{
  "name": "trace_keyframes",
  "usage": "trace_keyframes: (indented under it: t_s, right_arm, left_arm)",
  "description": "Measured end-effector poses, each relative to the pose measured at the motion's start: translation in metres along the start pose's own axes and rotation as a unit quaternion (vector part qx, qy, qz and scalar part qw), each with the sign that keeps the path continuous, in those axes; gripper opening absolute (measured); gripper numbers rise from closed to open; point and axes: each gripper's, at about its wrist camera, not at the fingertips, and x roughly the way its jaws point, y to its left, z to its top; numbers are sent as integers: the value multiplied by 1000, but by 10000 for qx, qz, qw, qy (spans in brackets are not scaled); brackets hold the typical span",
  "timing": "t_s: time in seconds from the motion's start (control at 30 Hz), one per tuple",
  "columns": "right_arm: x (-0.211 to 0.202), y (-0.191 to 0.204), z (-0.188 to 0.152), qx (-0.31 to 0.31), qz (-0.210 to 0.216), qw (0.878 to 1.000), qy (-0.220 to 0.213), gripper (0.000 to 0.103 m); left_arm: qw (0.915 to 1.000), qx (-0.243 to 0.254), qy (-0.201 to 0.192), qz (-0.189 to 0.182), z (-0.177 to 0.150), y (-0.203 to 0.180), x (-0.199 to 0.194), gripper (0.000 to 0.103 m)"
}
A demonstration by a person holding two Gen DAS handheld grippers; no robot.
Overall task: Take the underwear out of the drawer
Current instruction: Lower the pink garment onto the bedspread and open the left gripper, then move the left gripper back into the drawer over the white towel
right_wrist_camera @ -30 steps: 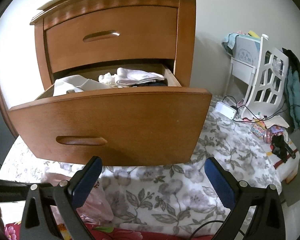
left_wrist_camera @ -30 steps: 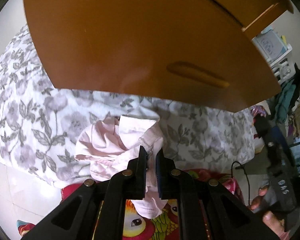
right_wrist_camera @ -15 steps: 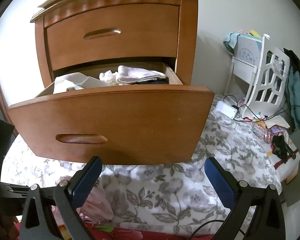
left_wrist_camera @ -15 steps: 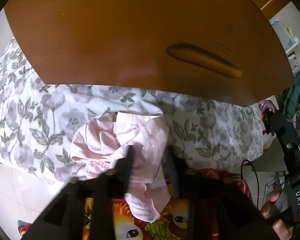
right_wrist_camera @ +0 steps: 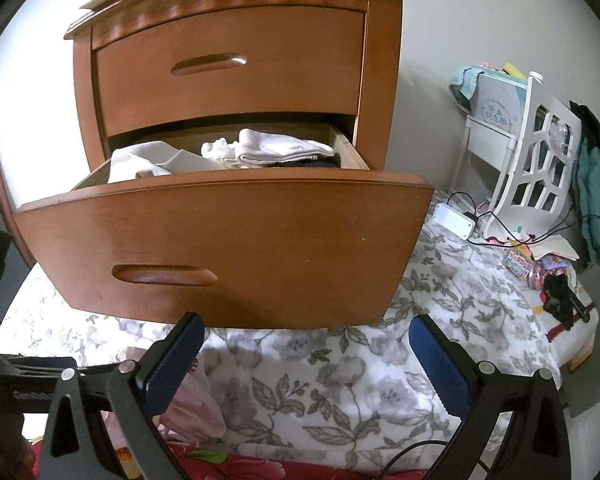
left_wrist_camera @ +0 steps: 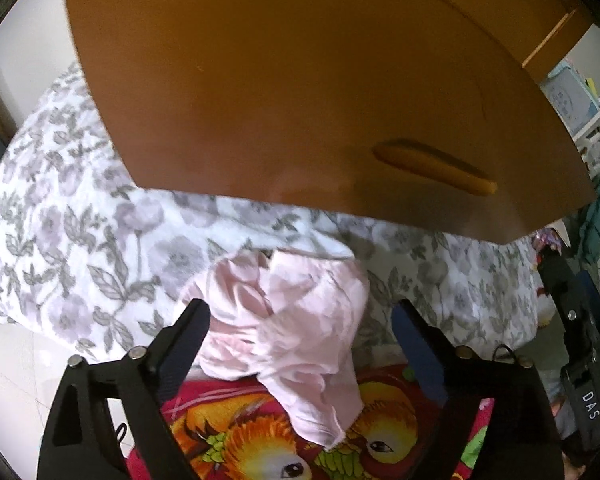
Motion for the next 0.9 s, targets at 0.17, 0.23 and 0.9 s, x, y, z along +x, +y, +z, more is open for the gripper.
trace_keyframes:
  t_s: [0.17,0.23,0.9]
  right_arm:
    - [0,0,0,-1,-1,10000,0,103]
    - [0,0,0,1,-1,10000,1,103]
    - [1,0,-1,19,13,10000,18,103]
  left_arm:
    - [9998,-49,-183,7,2,4,-6,101]
    - [9997,-61,-240,-21,2,5,-9,101]
    - [9967,217,-602,-495,13,-3,-49,102]
